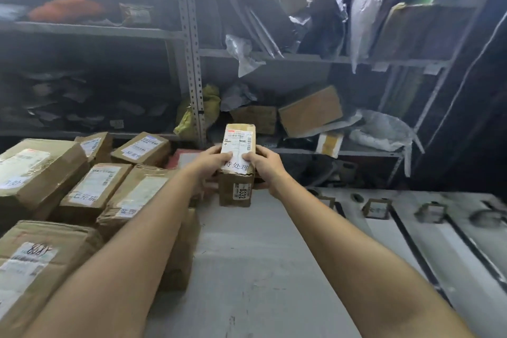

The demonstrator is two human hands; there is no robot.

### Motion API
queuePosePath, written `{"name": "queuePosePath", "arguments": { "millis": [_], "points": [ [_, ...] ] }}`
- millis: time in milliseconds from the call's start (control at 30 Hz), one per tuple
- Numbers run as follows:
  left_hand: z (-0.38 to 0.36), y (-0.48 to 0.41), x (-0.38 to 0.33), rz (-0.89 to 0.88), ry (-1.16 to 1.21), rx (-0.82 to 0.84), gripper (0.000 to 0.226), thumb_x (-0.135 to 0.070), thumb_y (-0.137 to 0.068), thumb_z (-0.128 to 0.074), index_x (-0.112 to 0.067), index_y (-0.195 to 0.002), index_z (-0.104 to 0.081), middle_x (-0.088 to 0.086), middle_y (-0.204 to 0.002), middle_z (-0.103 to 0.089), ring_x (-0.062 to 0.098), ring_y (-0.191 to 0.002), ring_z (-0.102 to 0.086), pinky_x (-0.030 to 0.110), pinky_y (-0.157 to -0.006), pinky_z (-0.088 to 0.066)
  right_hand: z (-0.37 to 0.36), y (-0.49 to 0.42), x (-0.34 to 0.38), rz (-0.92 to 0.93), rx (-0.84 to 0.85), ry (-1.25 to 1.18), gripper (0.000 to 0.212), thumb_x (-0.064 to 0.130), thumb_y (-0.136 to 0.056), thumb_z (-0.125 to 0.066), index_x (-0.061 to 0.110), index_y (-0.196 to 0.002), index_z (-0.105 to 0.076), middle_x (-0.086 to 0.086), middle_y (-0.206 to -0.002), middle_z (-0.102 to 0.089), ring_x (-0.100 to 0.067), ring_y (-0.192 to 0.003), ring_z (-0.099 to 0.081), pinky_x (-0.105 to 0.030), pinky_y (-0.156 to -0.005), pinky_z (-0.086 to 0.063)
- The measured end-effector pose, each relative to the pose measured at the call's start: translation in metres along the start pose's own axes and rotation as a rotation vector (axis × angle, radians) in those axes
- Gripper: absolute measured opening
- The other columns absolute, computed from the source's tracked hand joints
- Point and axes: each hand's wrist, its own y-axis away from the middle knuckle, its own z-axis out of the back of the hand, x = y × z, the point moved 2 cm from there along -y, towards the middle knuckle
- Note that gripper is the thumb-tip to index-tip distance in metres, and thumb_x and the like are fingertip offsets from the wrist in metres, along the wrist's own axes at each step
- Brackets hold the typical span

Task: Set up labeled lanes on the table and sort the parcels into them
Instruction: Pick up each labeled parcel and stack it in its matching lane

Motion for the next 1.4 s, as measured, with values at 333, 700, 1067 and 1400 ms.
{"name": "queuePosePath", "arguments": {
  "millis": [333, 700, 1067, 1400],
  "points": [
    [-0.183, -0.029, 0.018, 0.083, -0.049, 0.145, 0.035, -0.034, -0.102, -0.054, -0.035, -0.136, -0.046, -0.001, -0.111, -0.071, 0.027, -0.101, -0.071, 0.054, -0.089, -0.057, 0.172, -0.009, -0.079, -0.067, -0.1, -0.067, 0.05, 0.021, -0.092, -0.067, 0.025, -0.14, -0.053, 0.005, -0.112, -0.07, -0.014, -0.095, -0.071, -0.032, -0.065, -0.059],
    [-0.289, -0.09, 0.105, 0.264, -0.018, 0.233, 0.037, -0.037, -0.101, -0.054, -0.041, -0.135, -0.042, -0.003, -0.112, -0.073, 0.026, -0.101, -0.07, 0.051, -0.091, -0.057, 0.247, -0.04, -0.188, -0.263, -0.153, -0.063, 0.048, 0.025, -0.092, -0.069, 0.033, -0.136, -0.052, 0.01, -0.113, -0.069, -0.014, -0.096, -0.071, -0.037, -0.068, -0.061],
    [-0.358, -0.139, 0.183, 0.379, 0.098, 0.362, 0.047, -0.023, -0.099, -0.061, -0.036, -0.139, -0.041, -0.007, -0.121, -0.067, 0.02, -0.101, -0.069, 0.042, -0.08, -0.058, 0.289, -0.074, -0.284, -0.382, -0.274, -0.059, 0.038, 0.012, -0.092, -0.068, 0.034, -0.121, -0.055, 0.004, -0.115, -0.071, -0.015, -0.093, -0.073, -0.039, -0.077, -0.062],
    [-0.374, -0.164, 0.184, 0.391, 0.06, 0.393, 0.063, -0.017, -0.095, -0.067, -0.04, -0.145, -0.037, -0.005, -0.121, -0.063, 0.019, -0.096, -0.069, 0.041, -0.073, -0.06, 0.307, -0.095, -0.297, -0.4, -0.298, -0.022, 0.038, 0.012, -0.092, -0.067, 0.026, -0.126, -0.056, 0.002, -0.106, -0.072, -0.02, -0.092, -0.074, -0.042, -0.078, -0.063]
  ]
}}
